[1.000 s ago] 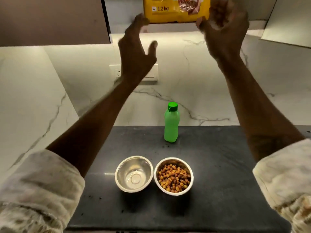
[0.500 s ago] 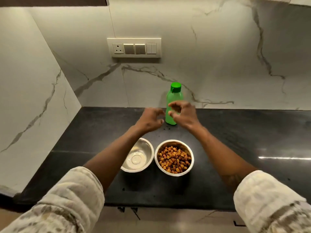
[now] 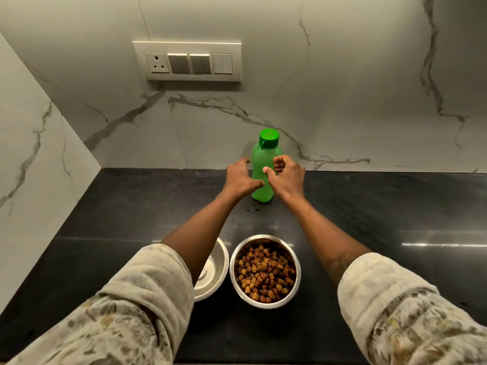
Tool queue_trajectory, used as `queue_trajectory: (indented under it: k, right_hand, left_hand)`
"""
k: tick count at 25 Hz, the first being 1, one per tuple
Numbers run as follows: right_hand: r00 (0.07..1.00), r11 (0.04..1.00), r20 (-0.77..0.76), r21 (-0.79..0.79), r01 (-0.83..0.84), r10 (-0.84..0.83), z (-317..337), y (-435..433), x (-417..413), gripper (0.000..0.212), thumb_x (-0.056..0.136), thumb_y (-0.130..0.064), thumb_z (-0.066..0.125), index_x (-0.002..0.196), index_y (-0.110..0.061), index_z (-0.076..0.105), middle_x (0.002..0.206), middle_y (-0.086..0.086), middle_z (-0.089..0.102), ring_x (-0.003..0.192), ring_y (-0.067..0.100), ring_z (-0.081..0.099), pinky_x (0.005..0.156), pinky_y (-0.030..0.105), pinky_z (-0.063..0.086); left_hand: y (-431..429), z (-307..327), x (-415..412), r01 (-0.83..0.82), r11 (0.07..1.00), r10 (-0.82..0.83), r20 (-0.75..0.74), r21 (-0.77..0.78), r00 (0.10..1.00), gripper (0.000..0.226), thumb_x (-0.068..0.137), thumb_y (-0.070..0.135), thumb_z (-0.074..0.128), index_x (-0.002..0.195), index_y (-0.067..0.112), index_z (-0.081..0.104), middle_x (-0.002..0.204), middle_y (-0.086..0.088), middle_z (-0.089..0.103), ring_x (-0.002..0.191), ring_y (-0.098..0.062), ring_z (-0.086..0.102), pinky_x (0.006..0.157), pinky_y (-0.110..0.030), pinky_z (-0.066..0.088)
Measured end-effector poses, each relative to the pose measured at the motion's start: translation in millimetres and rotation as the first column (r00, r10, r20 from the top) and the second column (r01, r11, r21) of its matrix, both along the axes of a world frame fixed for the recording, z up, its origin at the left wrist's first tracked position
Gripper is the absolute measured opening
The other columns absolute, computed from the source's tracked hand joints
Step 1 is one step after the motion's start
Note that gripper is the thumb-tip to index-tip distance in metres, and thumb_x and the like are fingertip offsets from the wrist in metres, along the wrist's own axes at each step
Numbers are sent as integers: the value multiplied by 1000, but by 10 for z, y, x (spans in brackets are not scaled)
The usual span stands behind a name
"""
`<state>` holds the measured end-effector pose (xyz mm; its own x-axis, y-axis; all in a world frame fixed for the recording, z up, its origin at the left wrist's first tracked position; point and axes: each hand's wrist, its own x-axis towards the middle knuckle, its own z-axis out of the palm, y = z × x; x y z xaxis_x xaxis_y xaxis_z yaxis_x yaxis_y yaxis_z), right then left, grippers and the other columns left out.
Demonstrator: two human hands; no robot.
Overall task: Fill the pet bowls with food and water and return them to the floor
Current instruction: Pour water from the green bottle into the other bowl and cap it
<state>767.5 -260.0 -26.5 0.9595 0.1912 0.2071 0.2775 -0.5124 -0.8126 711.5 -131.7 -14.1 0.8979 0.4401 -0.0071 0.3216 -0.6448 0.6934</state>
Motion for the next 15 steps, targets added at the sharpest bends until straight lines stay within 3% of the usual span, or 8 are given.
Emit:
queue_trajectory:
  k: [3, 6, 10, 15]
  right_hand:
    - [995, 995, 51, 53, 88, -91, -6, 20, 158, 46, 74, -38, 89, 104, -10, 69, 90, 4, 72, 81, 20, 68, 80, 41, 59]
    - [981, 987, 116, 77, 144, -152, 57, 58, 293, 68, 66, -56, 88, 113, -13, 63, 99, 4, 70, 87, 23, 67, 81, 39, 56]
    - [985, 994, 158, -68, 85, -73, 287, 146, 423, 76, 69, -72, 78, 119, -17, 61, 108, 7, 67, 97, 23, 64, 80, 29, 46]
    - [952, 968, 302, -249, 28, 50, 541, 176, 339, 76, 69, -82, 69, 99, -12, 67, 86, 9, 74, 81, 28, 71, 64, 29, 43]
  left_hand:
    - [0, -44, 283, -28, 995, 29, 7, -97, 1000, 96, 68, 27, 97, 149, 4, 49, 137, -17, 66, 131, -32, 59, 104, -30, 46]
    - [14, -81, 521, -29, 989, 29, -4, -148, 1000, 108, 58, 37, 98, 150, 12, 48, 137, -13, 67, 132, -33, 58, 113, -42, 48]
    - [-85, -155, 634, -43, 991, 55, 94, -125, 994, 82, 50, 60, 85, 121, 24, 68, 104, 4, 75, 99, -20, 71, 95, -35, 57]
    - [-133, -138, 305, -182, 978, 200, 207, -103, 958, 73, 47, 51, 92, 108, 19, 70, 90, 3, 74, 82, -18, 69, 73, -27, 51]
